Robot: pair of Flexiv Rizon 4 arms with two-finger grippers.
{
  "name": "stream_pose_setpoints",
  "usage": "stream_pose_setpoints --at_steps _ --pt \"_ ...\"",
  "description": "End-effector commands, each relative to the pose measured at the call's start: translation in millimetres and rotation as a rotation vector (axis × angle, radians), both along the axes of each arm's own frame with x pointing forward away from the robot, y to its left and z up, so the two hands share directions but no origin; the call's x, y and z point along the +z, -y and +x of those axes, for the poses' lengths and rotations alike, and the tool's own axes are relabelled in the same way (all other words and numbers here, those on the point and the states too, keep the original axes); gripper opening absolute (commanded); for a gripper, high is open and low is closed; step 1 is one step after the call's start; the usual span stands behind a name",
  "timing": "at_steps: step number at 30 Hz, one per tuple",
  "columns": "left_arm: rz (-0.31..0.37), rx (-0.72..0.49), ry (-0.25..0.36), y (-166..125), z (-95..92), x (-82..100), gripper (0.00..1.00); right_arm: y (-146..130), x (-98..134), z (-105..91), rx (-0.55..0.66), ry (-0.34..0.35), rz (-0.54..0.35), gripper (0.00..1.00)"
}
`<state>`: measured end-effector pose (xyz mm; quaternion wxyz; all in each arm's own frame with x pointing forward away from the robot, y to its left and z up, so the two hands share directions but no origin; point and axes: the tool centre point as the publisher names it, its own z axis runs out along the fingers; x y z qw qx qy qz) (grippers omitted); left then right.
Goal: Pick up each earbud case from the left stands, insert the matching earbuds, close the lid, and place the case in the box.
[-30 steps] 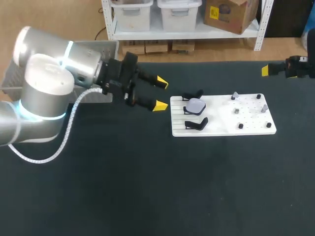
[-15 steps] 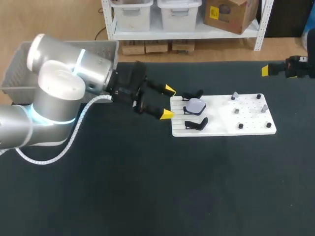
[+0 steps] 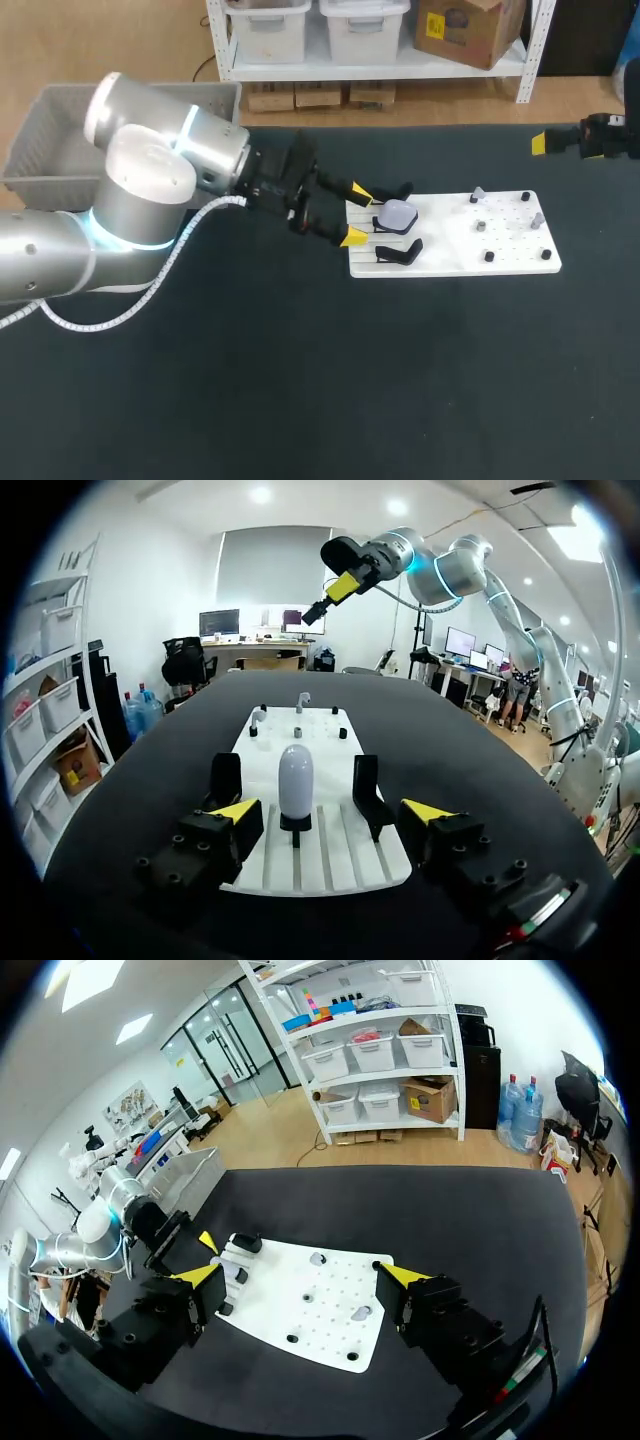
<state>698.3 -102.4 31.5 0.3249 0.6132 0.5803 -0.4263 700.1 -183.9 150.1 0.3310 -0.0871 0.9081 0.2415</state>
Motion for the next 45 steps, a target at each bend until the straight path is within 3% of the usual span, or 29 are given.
stream_pose_setpoints --at_steps 1,4,8,13,27,45 --pt "0.004 -0.021 -0.009 7 7.1 -2.3 0.89 1 0 0.1 0.004 0.000 0.003 1.00" --pt "0.011 -0.025 -0.009 10 8.9 -5.8 0.89 1 0 0.1 0.004 0.000 0.003 1.00" --pt "0.018 -0.027 -0.010 13 12.5 -8.2 0.82 1 0 0.1 0.004 0.000 0.003 1.00" --pt "0.015 -0.023 -0.011 15 16.7 -9.3 0.87 1 0 0.1 0.004 0.000 0.003 1.00" --pt "0.005 -0.035 -0.021 25 20.5 -13.0 0.83 1 0 0.1 0.004 0.000 0.003 1.00" --pt "0.000 -0.055 -0.031 35 21.5 -15.3 0.67 1 0 0.1 0.004 0.000 0.003 1.00"
